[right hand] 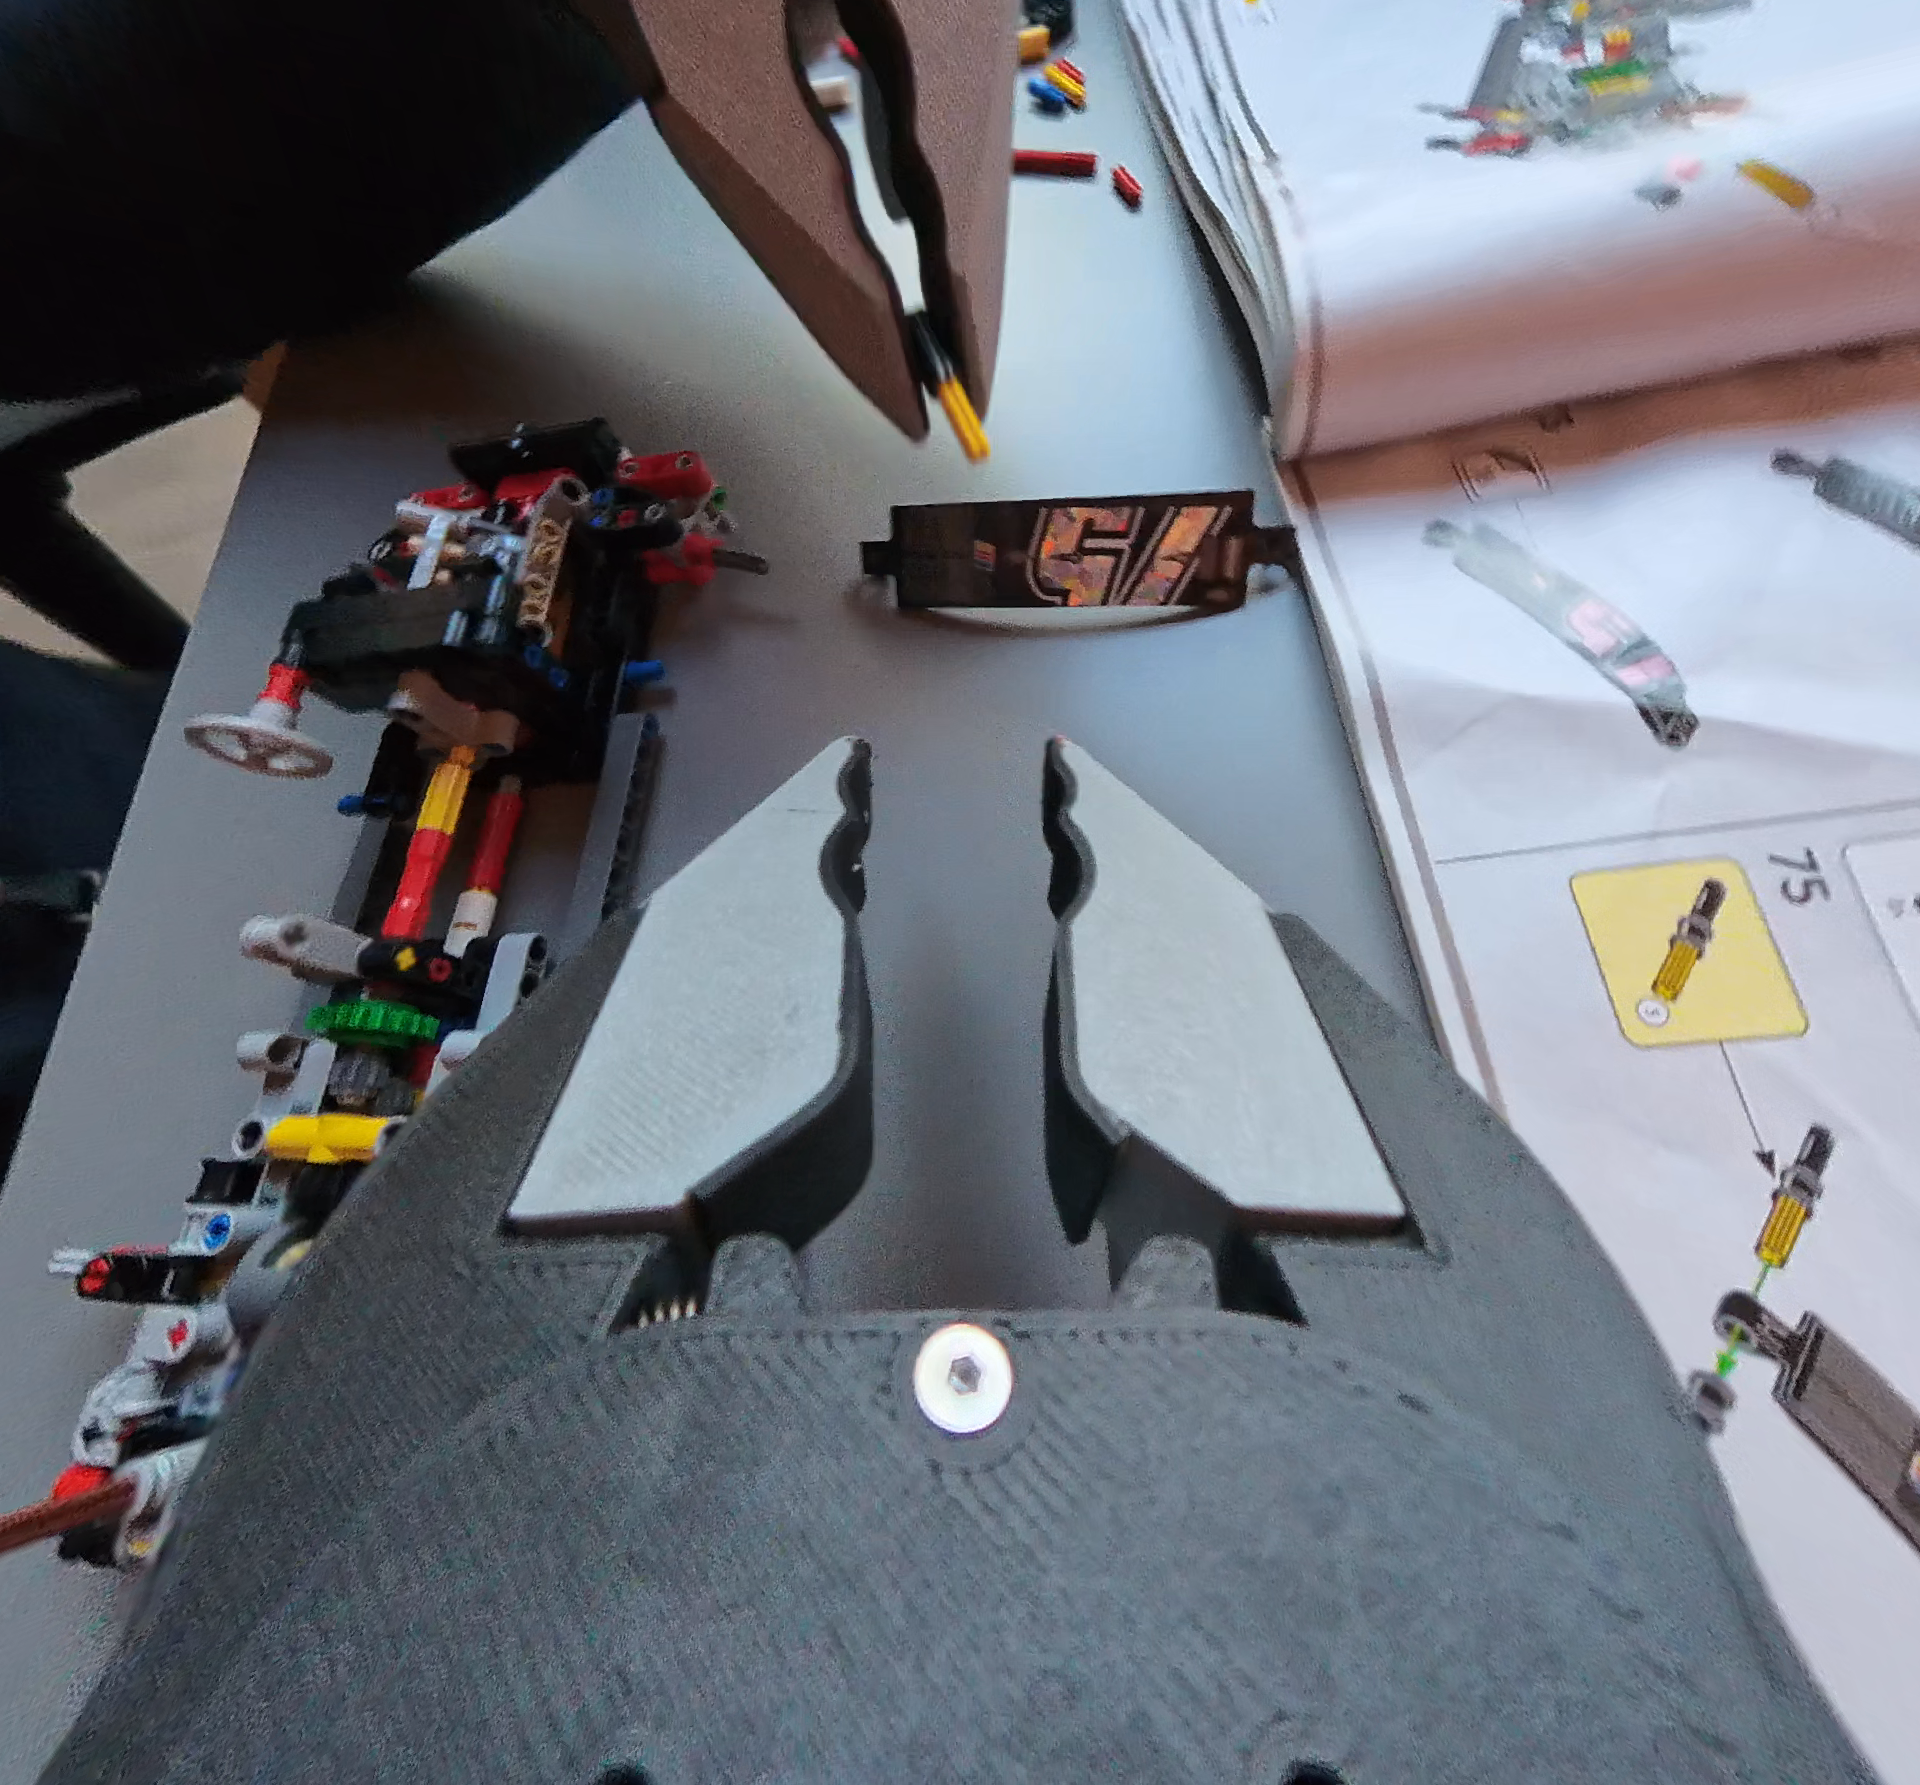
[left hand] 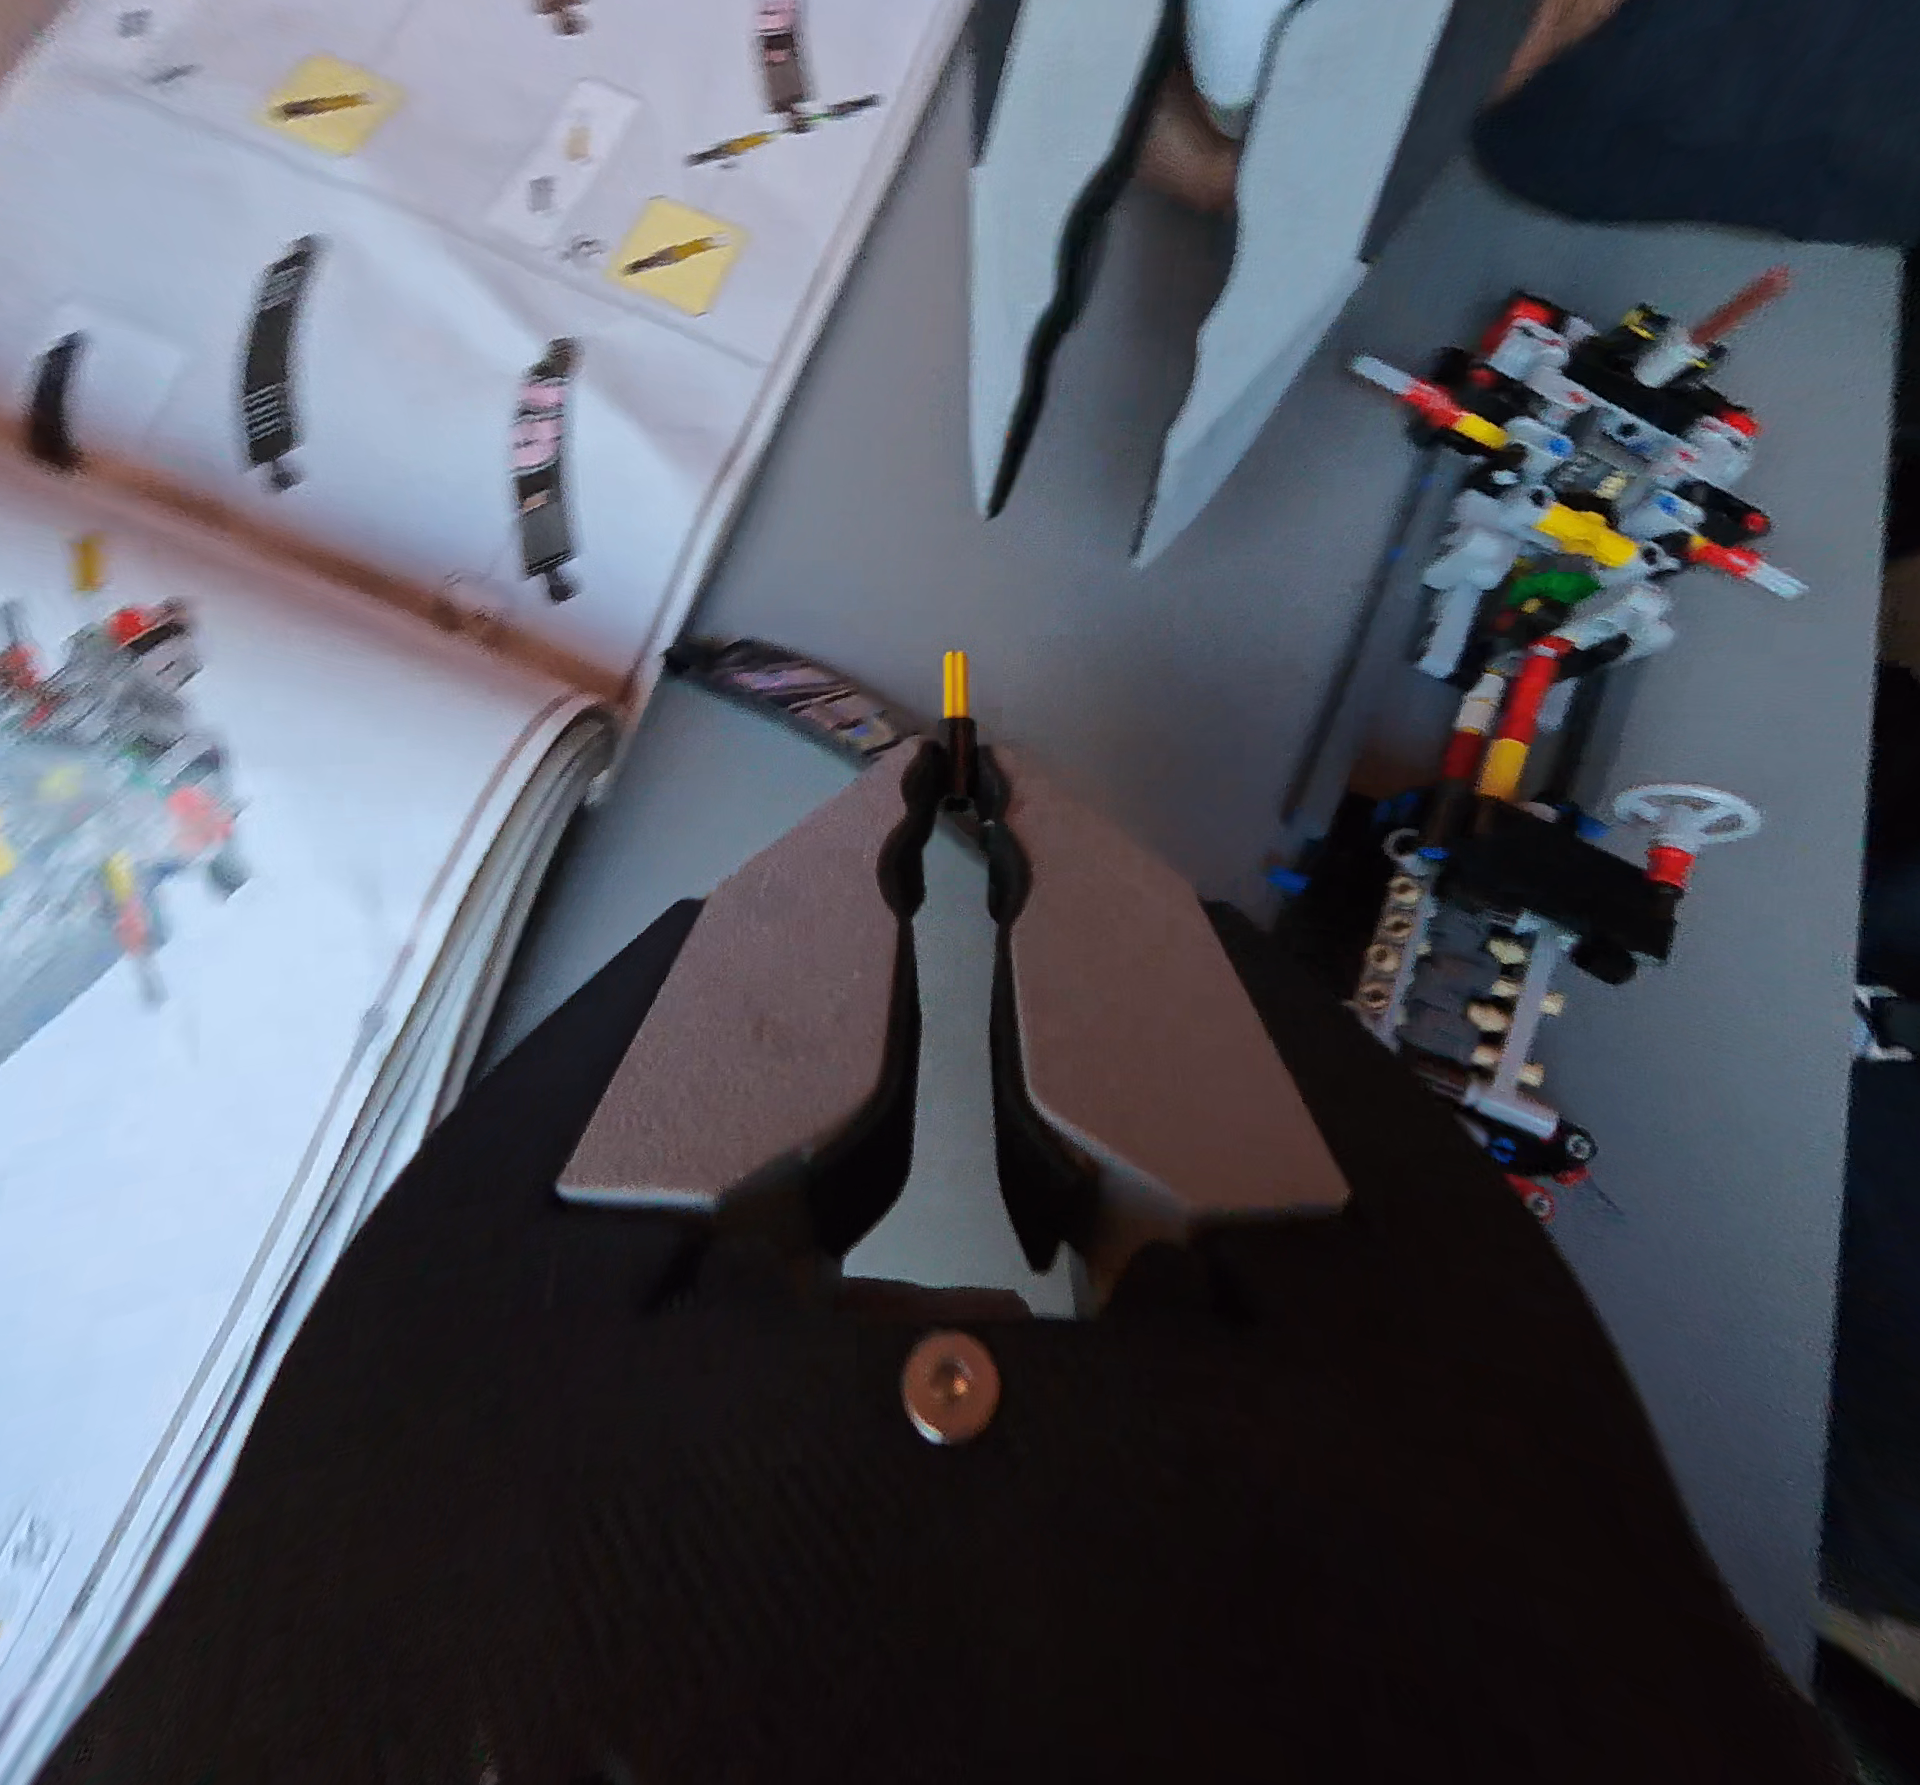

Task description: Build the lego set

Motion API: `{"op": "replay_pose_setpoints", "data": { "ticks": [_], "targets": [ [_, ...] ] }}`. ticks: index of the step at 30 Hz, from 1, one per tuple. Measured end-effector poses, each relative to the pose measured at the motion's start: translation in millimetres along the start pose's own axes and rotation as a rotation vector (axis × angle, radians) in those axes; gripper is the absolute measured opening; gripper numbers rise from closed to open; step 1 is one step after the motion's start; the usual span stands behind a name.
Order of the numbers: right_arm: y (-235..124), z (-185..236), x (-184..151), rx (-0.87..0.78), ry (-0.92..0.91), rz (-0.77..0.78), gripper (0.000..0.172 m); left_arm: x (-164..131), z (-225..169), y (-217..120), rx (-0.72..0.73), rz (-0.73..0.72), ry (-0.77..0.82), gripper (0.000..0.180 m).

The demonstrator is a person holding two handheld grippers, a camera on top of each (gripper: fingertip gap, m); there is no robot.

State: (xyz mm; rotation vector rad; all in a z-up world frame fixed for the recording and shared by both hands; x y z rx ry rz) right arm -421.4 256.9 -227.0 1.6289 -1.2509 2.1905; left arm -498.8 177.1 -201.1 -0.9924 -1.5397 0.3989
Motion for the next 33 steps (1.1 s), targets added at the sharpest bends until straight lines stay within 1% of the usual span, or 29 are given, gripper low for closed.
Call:
{"op": "replay_pose_setpoints", "data": {
  "ticks": [1, 3, 5, 7, 8, 10, 12, 14, 16, 18, 20, 21, 22, 25, 27, 30, 33],
  "targets": [
    [2, -3, 0, -0.004, 0.043, 0.003, 0.036, -1, 6, -5, 0.007, -0.031, -0.038, 0.004],
    [7, -7, 5, 0.007, 0.132, -0.014, 0.042, -1, 11, -11, -0.038, -0.108, -0.135, 0.004],
    [13, -12, 10, 0.014, 0.221, -0.015, 0.047, -5, 17, -13, -0.072, -0.143, -0.222, 0.003],
    [19, -19, 14, -0.006, 0.264, 0.019, 0.059, -14, 28, -9, -0.046, -0.131, -0.273, 0.003],
    [22, -25, 13, -0.038, 0.269, 0.056, 0.061, -18, 34, -6, -0.027, -0.12, -0.301, 0.004],
    [27, -34, 14, -0.082, 0.279, 0.108, 0.064, -24, 36, 2, -0.034, -0.085, -0.348, 0.003],
    [34, -37, 20, -0.088, 0.31, 0.117, 0.068, -25, 35, 9, -0.019, -0.071, -0.336, 0.004],
    [42, -41, 21, -0.133, 0.33, 0.163, 0.066, -27, 35, 12, 0.025, -0.052, -0.309, 0.004],
    [49, -44, 23, -0.186, 0.328, 0.198, 0.057, -28, 34, 13, 0.036, -0.042, -0.3, 0.004],
    [54, -45, 25, -0.23, 0.31, 0.228, 0.052, -32, 42, 9, 0.096, -0.028, -0.293, 0.004],
    [60, -43, 28, -0.244, 0.269, 0.264, 0.054, -35, 56, -3, 0.174, -0.041, -0.288, 0.004],
    [63, -40, 29, -0.24, 0.26, 0.276, 0.054, -38, 62, -8, 0.19, -0.051, -0.296, 0.004],
    [66, -39, 30, -0.249, 0.24, 0.297, 0.055, -41, 65, -12, 0.185, -0.055, -0.311, 0.004],
    [72, -34, 33, -0.257, 0.14, 0.391, 0.055, -46, 67, -16, 0.112, -0.075, -0.358, 0.004],
    [75, -33, 35, -0.268, 0.119, 0.422, 0.056, -50, 66, -16, 0.09, -0.071, -0.366, 0.004],
    [66, -35, 34, -0.335, 0.129, 0.482, 0.057, -51, 65, -17, 0.082, -0.075, -0.364, 0.004],
    [55, -28, 29, -0.36, 0.229, 0.483, 0.053, -52, 64, -18, 0.081, -0.077, -0.358, 0.004]
  ]
}}
Point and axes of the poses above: each gripper's, where its closed fingertips meet, y out along the fingers, x out of its top, z = x × y across the jaws, the point moved 4 cm from there along -y, back along the fingers, and after that the axes turned 10 degrees about -y, right-handed, at the moved point
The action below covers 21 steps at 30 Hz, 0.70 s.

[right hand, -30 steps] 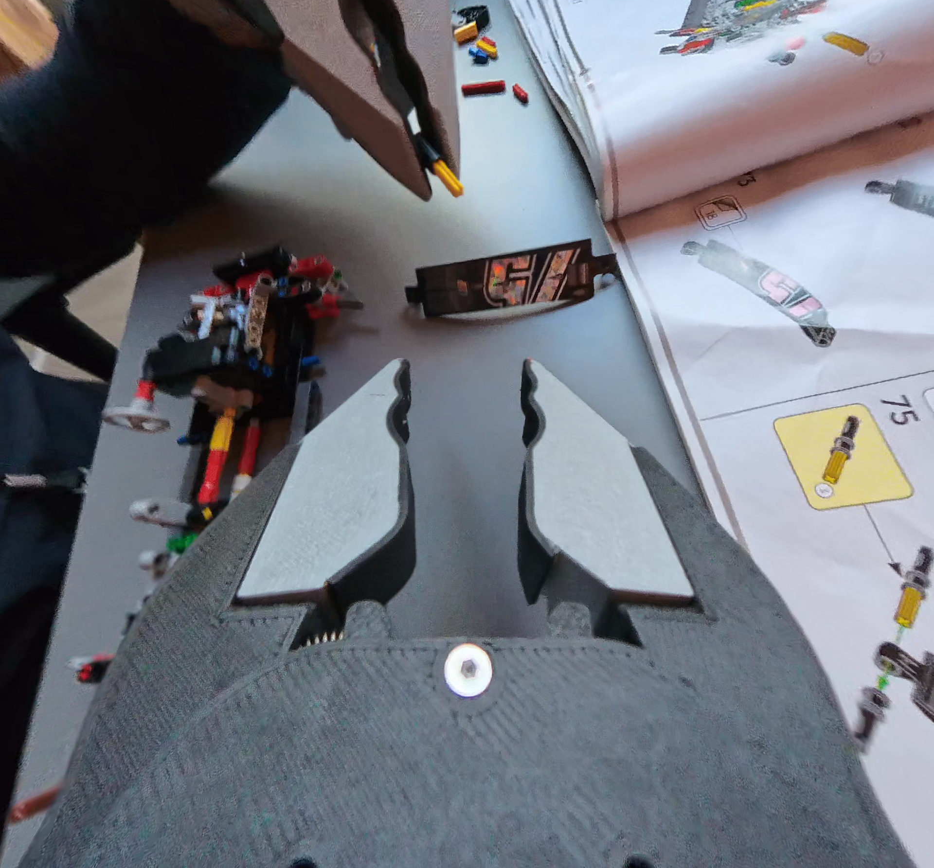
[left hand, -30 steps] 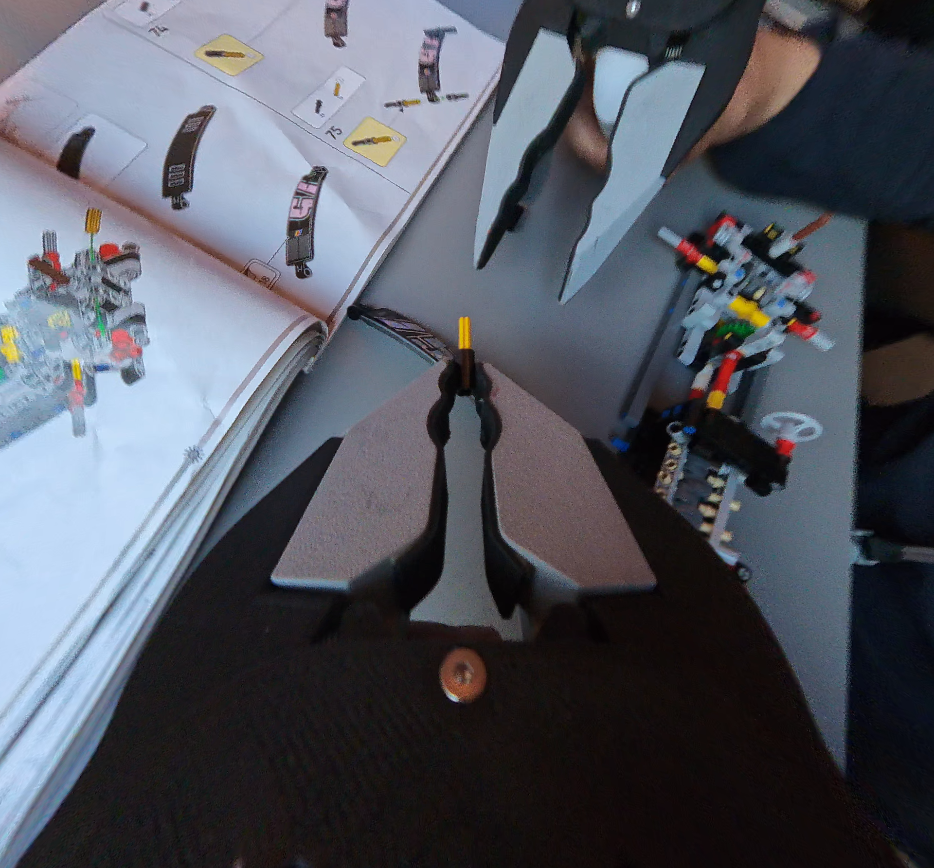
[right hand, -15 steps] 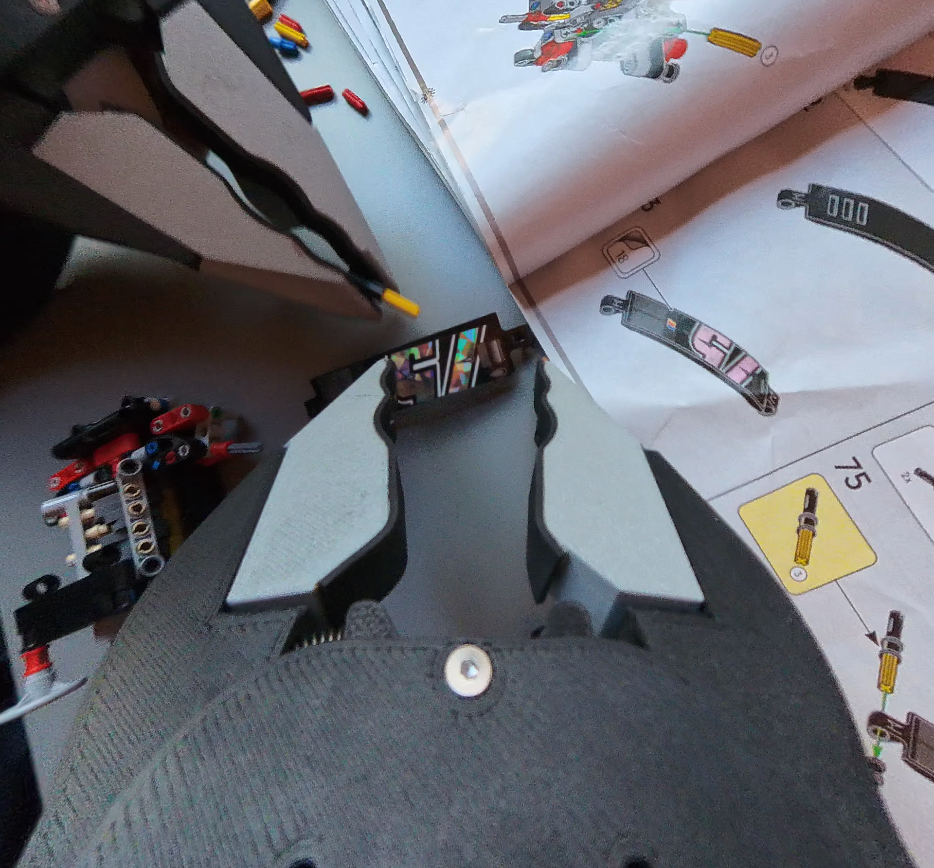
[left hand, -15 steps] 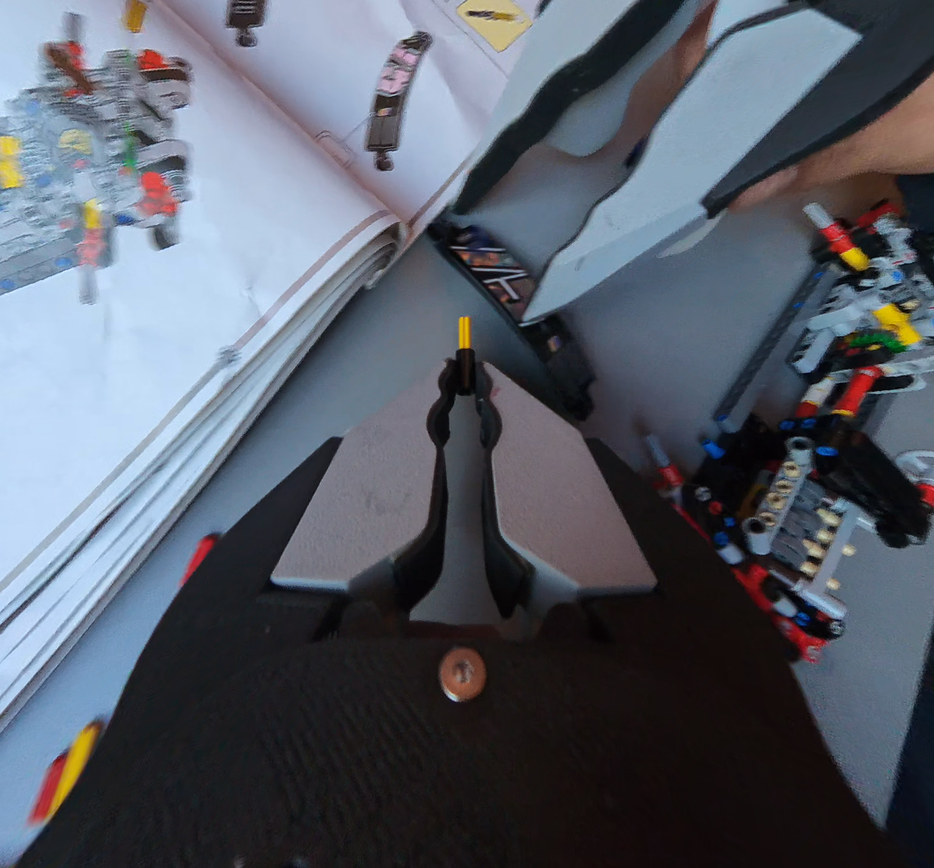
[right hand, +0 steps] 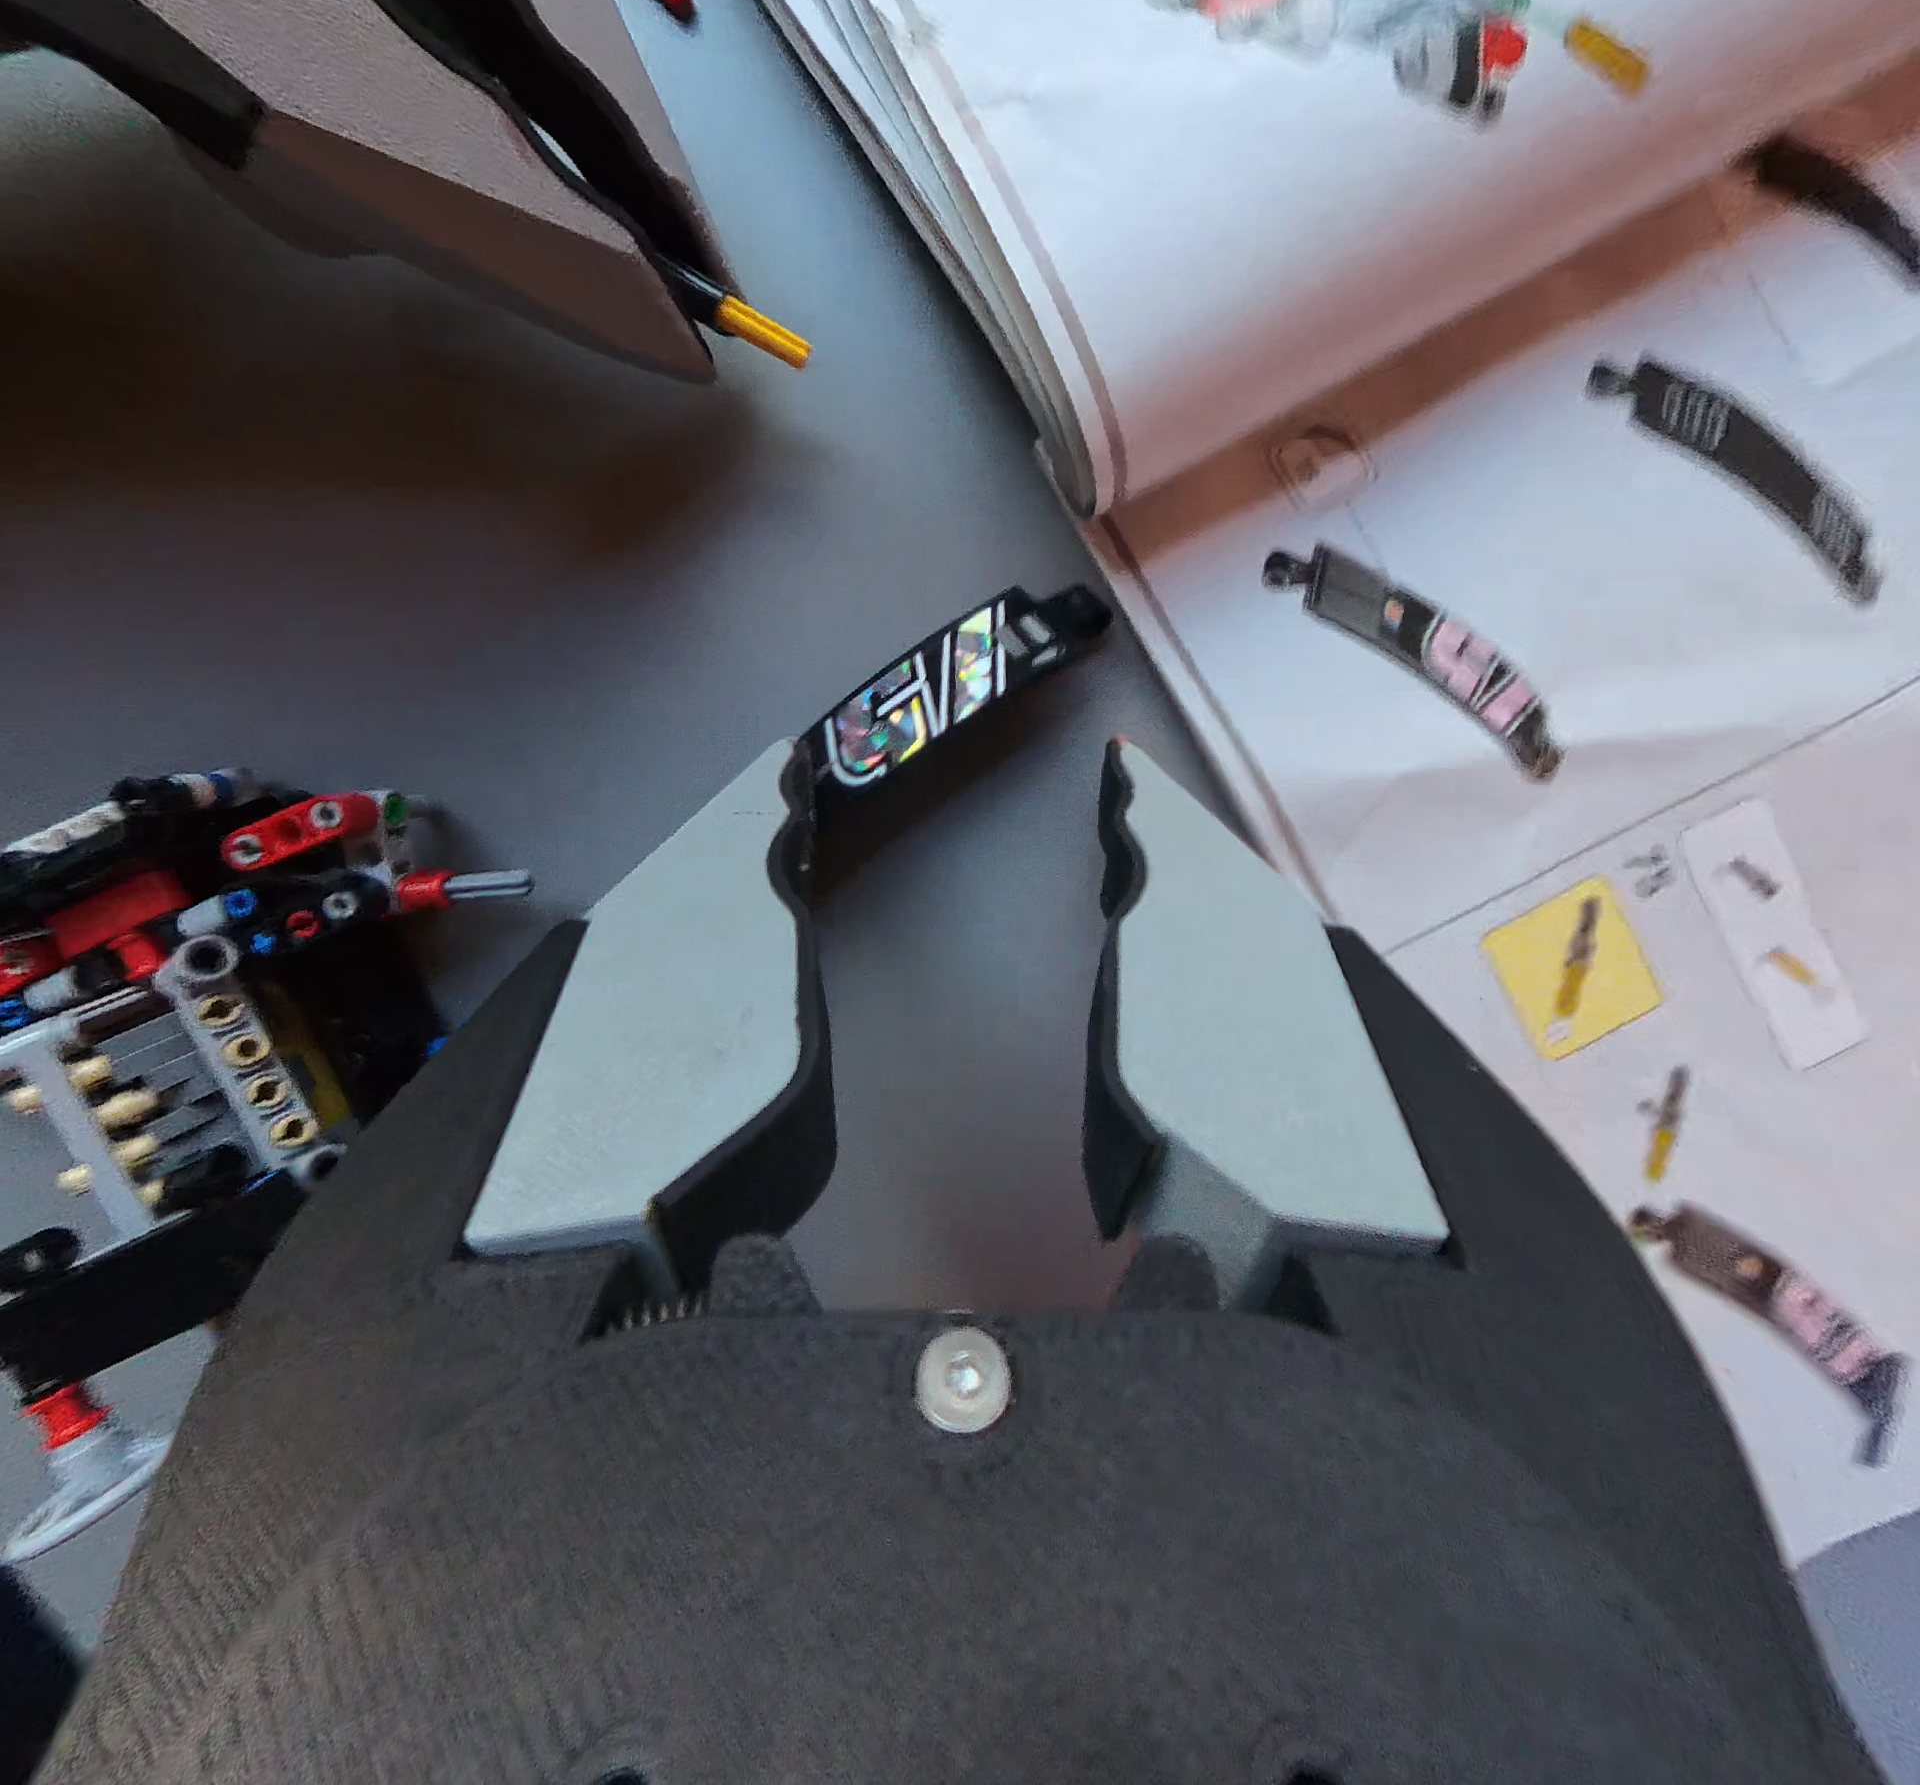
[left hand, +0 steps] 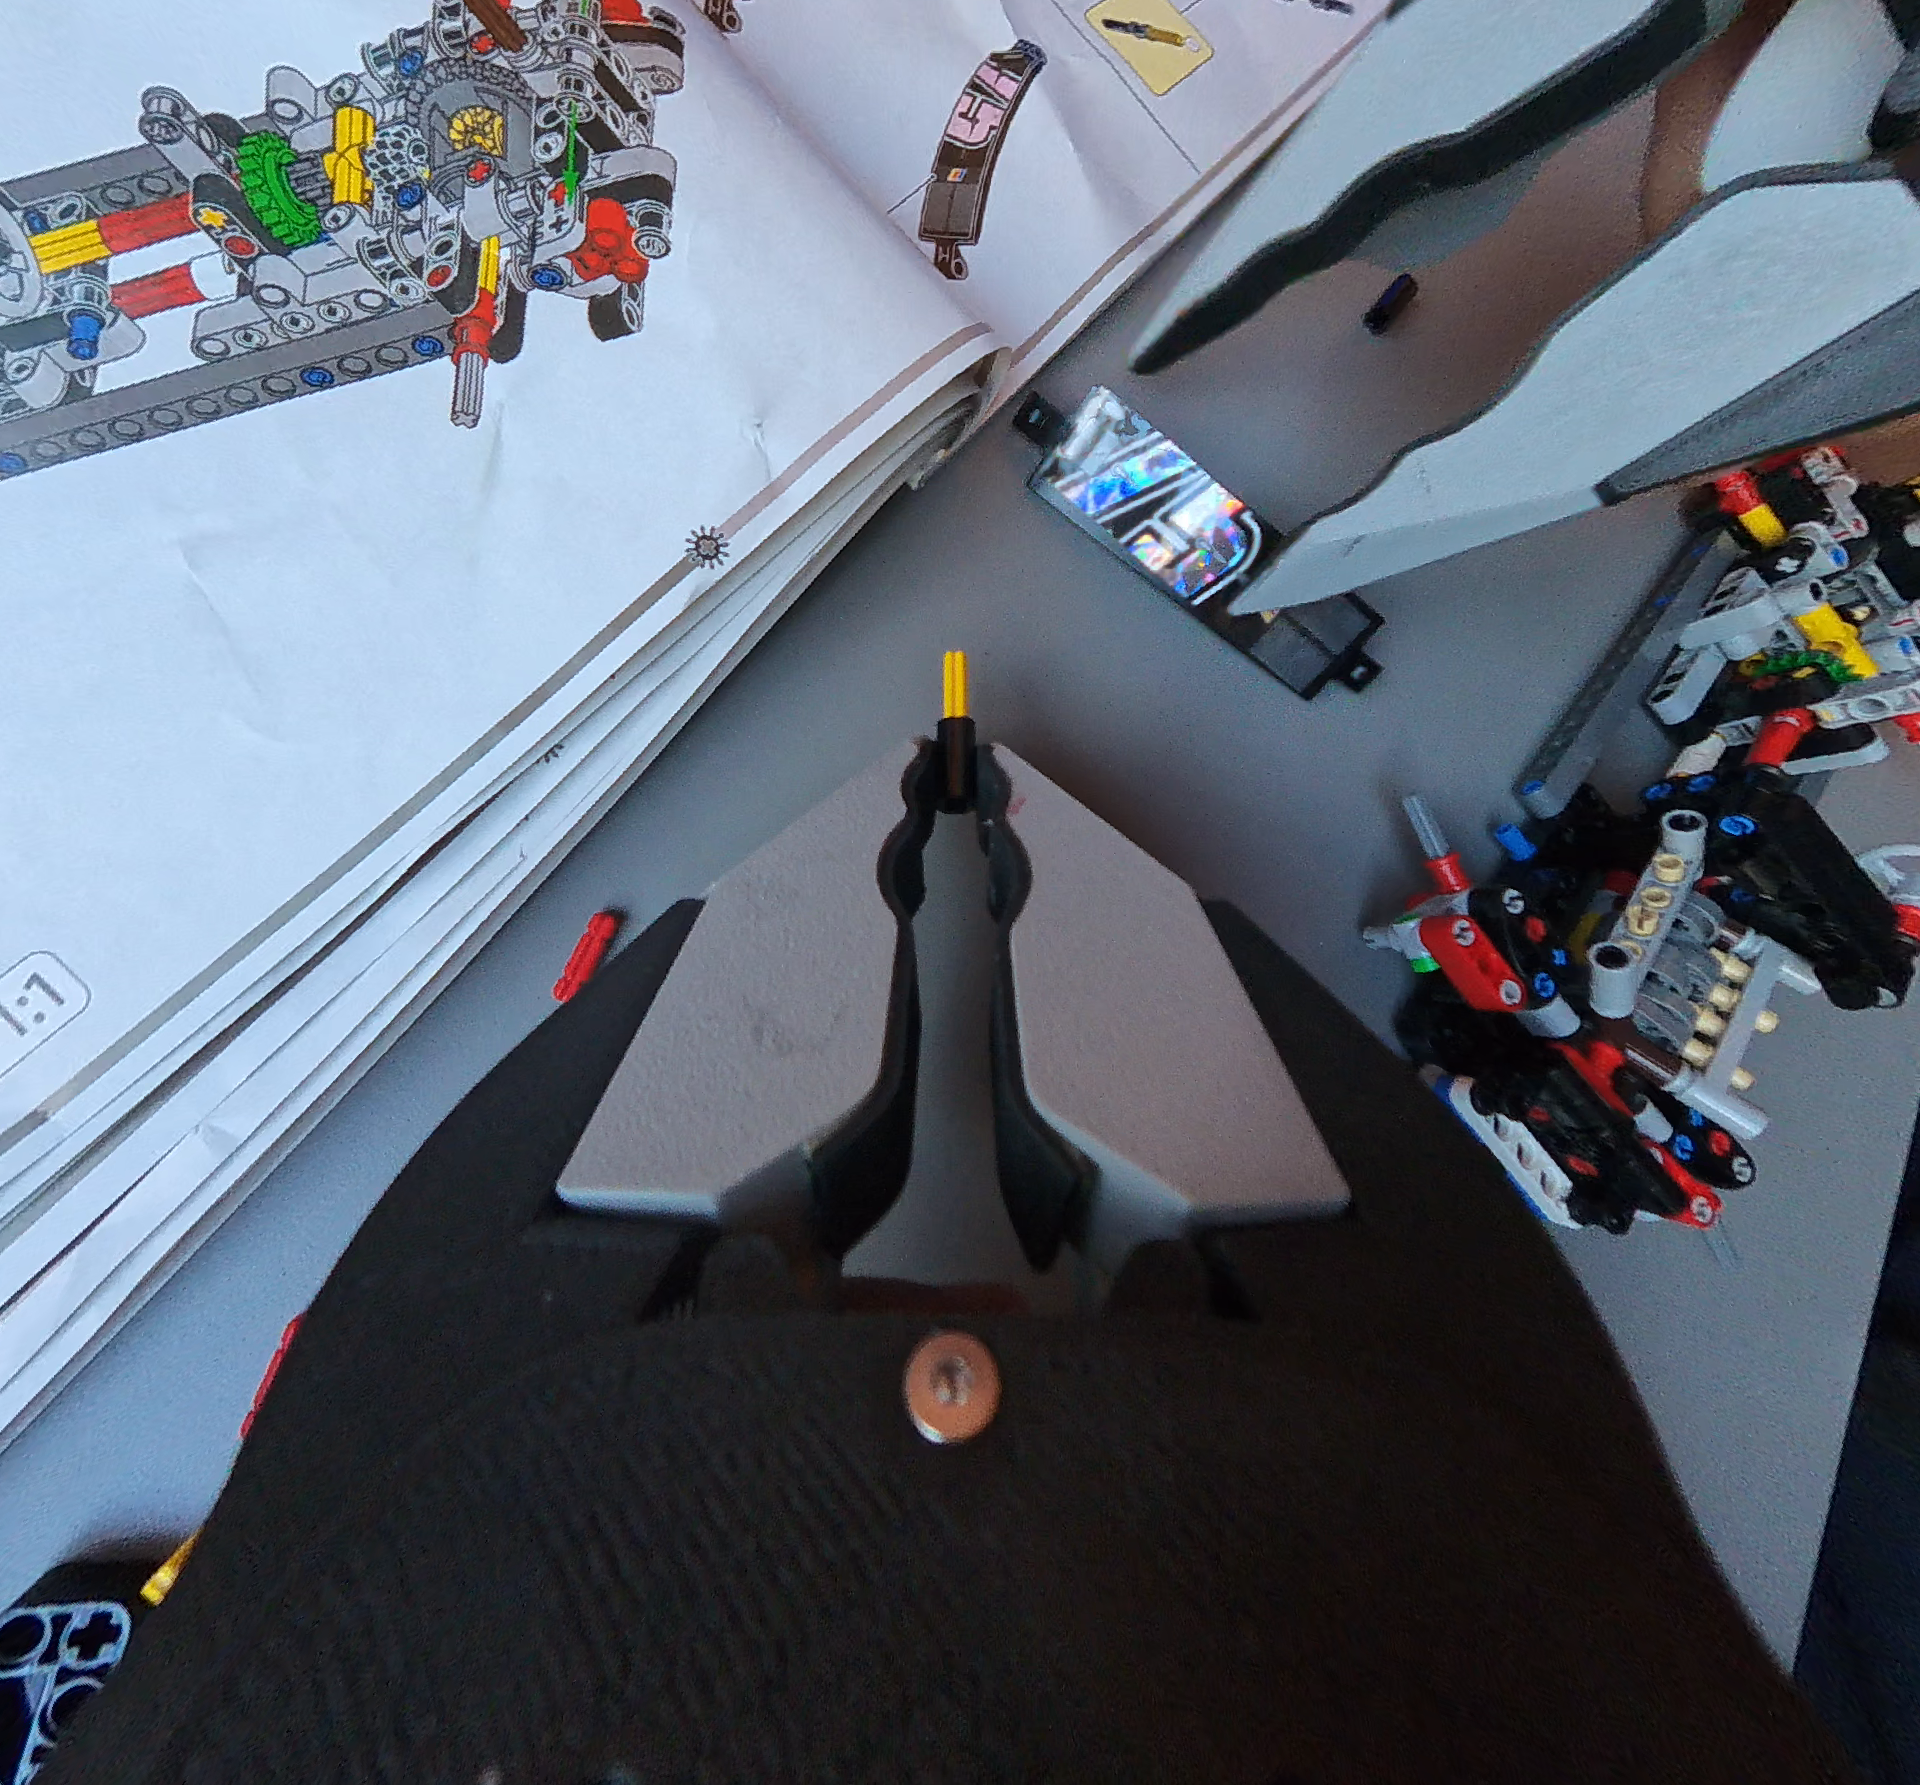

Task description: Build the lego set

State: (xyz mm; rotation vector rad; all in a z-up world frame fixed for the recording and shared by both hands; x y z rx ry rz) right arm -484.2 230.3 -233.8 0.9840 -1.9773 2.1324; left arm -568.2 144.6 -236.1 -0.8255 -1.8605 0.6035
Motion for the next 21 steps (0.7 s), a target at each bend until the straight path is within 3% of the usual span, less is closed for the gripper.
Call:
{"op": "replay_pose_setpoints", "data": {
  "ticks": [4, 8, 10, 13, 17, 21],
  "targets": [
    [0, 6, -6, 0.086, 0.128, -0.033, 0.05, 0, -6, 2, -0.031, -0.001, 0.005, 0.003],
    [5, -6, 2, 0.159, 0.237, -0.096, 0.035, 0, -11, 4, -0.047, -0.004, 0.014, 0.003],
    [10, -3, 6, 0.28, 0.276, -0.122, 0.014, 1, -10, 3, -0.048, -0.013, 0.011, 0.003],
    [11, 5, 10, 0.504, 0.322, -0.183, 0.002, 3, -9, 0, -0.084, -0.042, -0.001, 0.003],
    [-22, 2, 21, 0.612, 0.198, -0.433, 0.0, 15, -15, -11, -0.145, -0.146, 0.024, 0.004],
    [-54, 0, 22, 0.62, 0.013, -0.627, 0.0, 34, -25, -30, -0.127, -0.314, 0.138, 0.004]
  ]
}}
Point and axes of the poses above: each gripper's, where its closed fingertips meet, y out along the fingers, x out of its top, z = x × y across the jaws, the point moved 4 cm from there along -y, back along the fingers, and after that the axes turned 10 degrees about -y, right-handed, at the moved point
